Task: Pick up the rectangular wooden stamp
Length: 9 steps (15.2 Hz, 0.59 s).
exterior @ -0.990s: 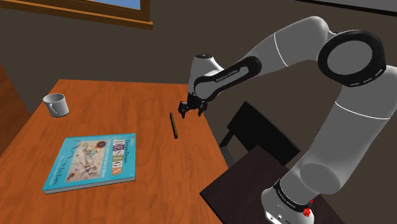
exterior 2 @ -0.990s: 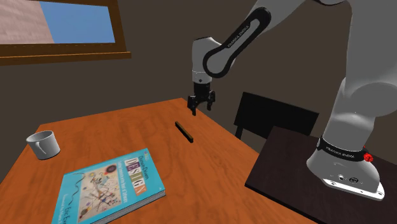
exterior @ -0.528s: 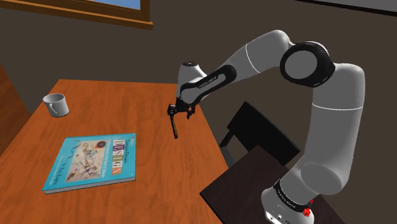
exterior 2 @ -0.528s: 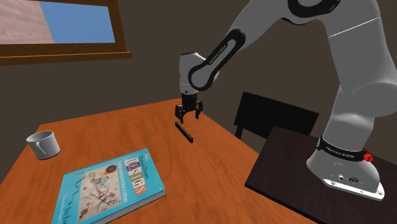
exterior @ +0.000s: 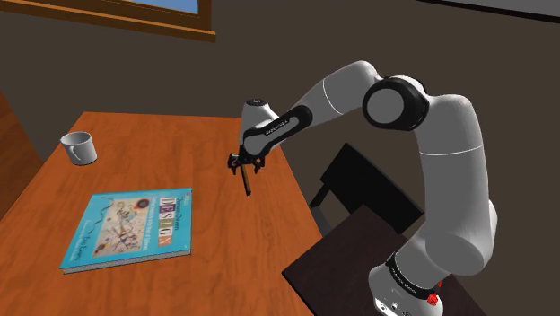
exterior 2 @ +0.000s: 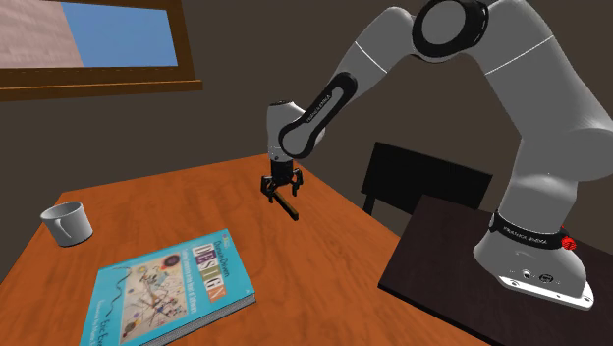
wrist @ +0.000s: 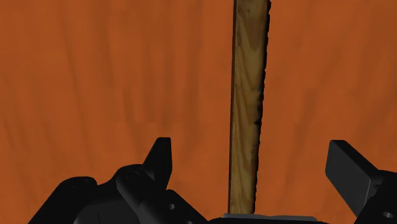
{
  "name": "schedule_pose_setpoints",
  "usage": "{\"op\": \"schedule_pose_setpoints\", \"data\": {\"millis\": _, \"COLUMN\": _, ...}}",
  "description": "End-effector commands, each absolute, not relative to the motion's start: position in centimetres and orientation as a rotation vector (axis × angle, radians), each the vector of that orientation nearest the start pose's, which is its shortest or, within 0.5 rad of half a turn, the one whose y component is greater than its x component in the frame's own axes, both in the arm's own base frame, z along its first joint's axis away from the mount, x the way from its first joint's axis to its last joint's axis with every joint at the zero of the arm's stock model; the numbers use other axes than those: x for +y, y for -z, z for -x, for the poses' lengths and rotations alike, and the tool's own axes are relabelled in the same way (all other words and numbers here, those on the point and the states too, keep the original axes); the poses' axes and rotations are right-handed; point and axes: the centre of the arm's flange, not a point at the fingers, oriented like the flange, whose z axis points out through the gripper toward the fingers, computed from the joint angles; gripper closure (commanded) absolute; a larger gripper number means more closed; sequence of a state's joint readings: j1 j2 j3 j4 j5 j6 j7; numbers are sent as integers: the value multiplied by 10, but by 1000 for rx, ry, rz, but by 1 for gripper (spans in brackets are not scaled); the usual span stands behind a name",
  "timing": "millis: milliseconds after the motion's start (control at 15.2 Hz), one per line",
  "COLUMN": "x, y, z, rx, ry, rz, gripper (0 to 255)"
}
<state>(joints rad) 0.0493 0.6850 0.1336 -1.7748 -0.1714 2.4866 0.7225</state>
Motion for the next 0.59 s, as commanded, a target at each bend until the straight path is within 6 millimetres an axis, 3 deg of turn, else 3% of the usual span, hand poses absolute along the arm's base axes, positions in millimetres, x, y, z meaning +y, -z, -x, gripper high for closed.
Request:
{"op": "schedule_pose_setpoints", "data": {"millis": 0, "x": 114, "y": -168, "z": -652, "rx": 682, "ry": 68, "rz": 3070, "gripper": 0}}
{"op": "schedule_pose_setpoints", "data": {"millis": 132, "x": 114, "y": -154, "z": -652, "rx": 682, "ry": 68, "rz": 3070, "gripper": 0}}
{"op": "schedule_pose_setpoints", "data": {"millis": 264, "x": 114, "y": -154, "z": -652, "rx": 682, "ry": 68, "rz": 3070, "gripper": 0}}
{"op": "schedule_pose_setpoints", "data": {"millis": 330, "x": 115, "y": -154, "z": -652, "rx": 682, "ry": 68, "rz": 3071, "gripper": 255}}
{"op": "schedule_pose_setpoints", "data": {"millis": 528, "x": 114, "y": -155, "z": -653, "rx": 682, "ry": 68, "rz": 3071, "gripper": 255}}
